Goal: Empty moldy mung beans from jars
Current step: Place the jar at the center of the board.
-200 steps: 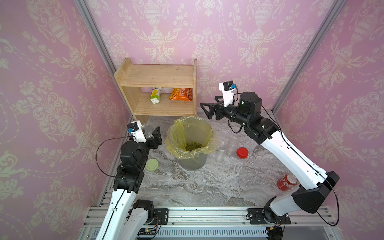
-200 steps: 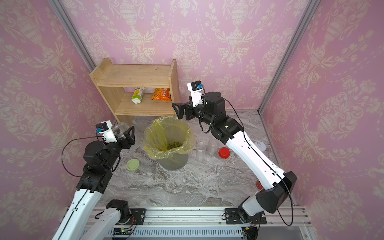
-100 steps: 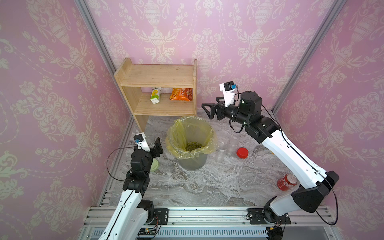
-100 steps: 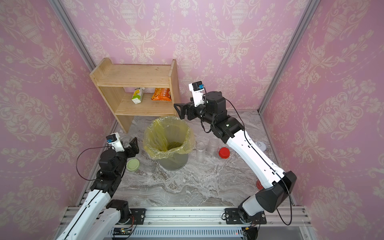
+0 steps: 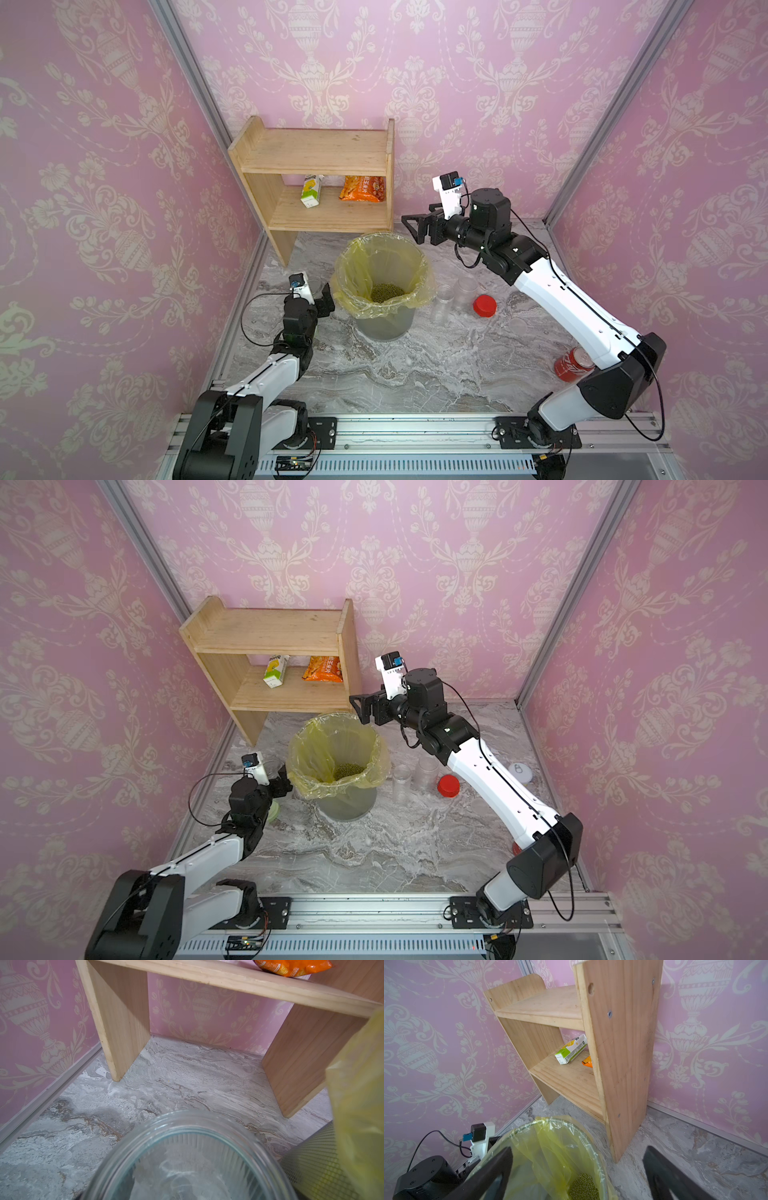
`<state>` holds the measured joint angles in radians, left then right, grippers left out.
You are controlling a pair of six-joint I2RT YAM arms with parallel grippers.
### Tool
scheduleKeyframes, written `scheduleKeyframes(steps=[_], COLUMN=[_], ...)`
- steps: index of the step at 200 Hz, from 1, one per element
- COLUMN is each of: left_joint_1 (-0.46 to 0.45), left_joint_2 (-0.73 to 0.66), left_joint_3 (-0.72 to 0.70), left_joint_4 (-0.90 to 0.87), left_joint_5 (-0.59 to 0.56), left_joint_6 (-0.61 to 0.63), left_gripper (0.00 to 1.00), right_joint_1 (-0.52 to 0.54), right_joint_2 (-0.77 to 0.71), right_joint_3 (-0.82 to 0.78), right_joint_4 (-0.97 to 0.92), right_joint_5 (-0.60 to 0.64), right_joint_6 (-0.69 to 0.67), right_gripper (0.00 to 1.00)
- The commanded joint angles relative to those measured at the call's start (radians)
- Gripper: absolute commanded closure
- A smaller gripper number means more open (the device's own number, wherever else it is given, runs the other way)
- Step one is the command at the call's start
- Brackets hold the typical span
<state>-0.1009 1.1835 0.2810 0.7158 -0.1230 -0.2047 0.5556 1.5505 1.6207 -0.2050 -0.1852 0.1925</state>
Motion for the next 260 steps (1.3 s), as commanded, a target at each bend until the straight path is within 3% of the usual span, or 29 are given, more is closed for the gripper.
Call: scheduleKeyframes(steps=[1, 47, 87, 116, 138, 170, 260], left_joint_1=[0.003, 0.008, 0.011, 0.012, 0.011, 0.011, 0.010], left_joint_2=[0.075, 0.311, 0.367, 0.442, 0.451, 0.461, 0.467], left_joint_3=[0.014, 0.005, 0.037, 0.032, 0.035, 0.034, 0.032], left_joint_4=[0.259, 0.554, 0.569, 0.673, 0.674, 0.674, 0.675], left_joint_5=[-0.043, -0.056, -0.062, -0.065, -0.070, -0.100, -0.119], left_joint_6=[0.069, 0.100, 0.135, 0.165, 0.172, 0.176, 0.177], left_gripper=[0.39, 0.38, 0.34, 0.30, 0.24, 0.01, 0.01], right_joint_1=[-0.008, -0.009, -0.009, -0.011, -0.013, -0.017, -0.019], right_joint_2=[0.011, -0.003, -0.019, -0.042, -0.054, -0.058, -0.033], right_joint_3=[-0.019, -0.070, -0.103, -0.145, -0.165, -0.176, -0.173], right_joint_4=[0.046, 0.077, 0.065, 0.081, 0.084, 0.090, 0.088], right_joint_5=[-0.004, 0.006, 0.035, 0.060, 0.071, 0.083, 0.089], right_joint_6=[-0.040, -0.064, -0.073, -0.067, -0.067, -0.059, -0.048], right_gripper=[0.00, 0.00, 0.00, 0.00, 0.00, 0.00, 0.00])
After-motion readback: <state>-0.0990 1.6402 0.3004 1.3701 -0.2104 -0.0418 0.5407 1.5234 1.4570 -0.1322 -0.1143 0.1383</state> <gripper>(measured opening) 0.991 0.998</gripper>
